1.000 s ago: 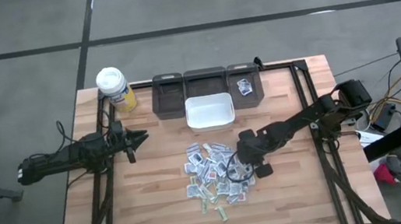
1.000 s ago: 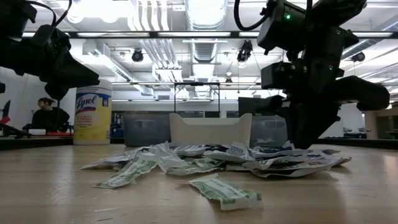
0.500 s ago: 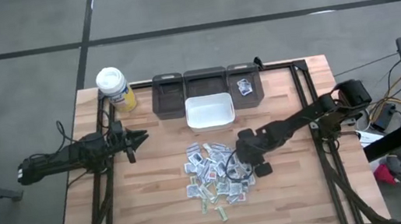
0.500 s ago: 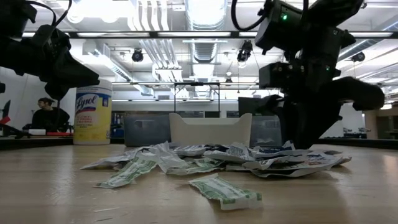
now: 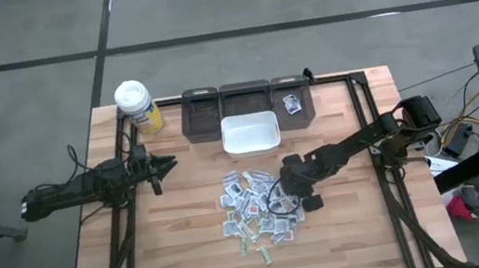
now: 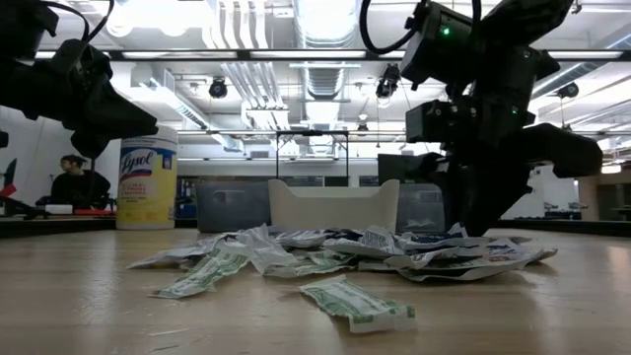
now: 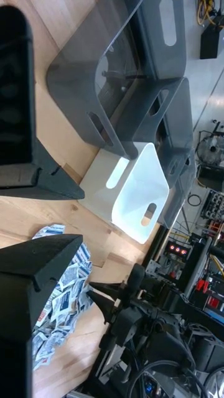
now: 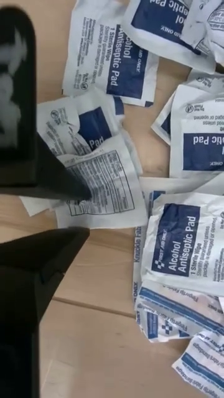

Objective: Pick & Place First Aid Supplies
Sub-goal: Put the blue alcohol pad into the right black bin

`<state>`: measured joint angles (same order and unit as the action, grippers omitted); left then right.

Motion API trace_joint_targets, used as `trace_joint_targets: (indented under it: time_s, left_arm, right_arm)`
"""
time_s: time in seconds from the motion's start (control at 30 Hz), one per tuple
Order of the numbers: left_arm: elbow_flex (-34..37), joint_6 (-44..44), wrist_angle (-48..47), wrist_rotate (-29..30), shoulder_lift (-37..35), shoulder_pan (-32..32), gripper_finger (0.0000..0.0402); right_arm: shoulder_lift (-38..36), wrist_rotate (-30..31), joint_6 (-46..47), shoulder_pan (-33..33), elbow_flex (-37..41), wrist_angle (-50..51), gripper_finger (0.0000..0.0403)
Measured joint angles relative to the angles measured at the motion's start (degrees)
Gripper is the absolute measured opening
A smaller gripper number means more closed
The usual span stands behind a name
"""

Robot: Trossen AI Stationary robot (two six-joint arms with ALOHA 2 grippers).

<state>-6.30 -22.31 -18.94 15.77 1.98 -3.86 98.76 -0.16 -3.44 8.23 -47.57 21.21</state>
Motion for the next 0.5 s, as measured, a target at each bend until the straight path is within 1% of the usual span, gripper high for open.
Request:
trace_joint_targets:
  time_s: [0.23, 0.33, 0.5]
  left_arm:
    - [0.0, 0.0, 0.0, 0.0, 0.0, 0.0, 0.0094]
    - [0.0, 0.0, 0.0, 0.0, 0.0, 0.0, 0.0094]
    - [0.0, 0.0, 0.0, 0.0, 0.0, 0.0, 0.0094]
  right_arm:
    - [-0.4, 0.4, -0.2, -0.1, 0.1, 0.2, 0.0015]
    - [-1.7, 0.4, -0.1, -0.1, 0.1, 0.9, 0.0010]
    - [-4.5, 0.4, 0.3, -0.1, 0.5, 5.4, 0.0009]
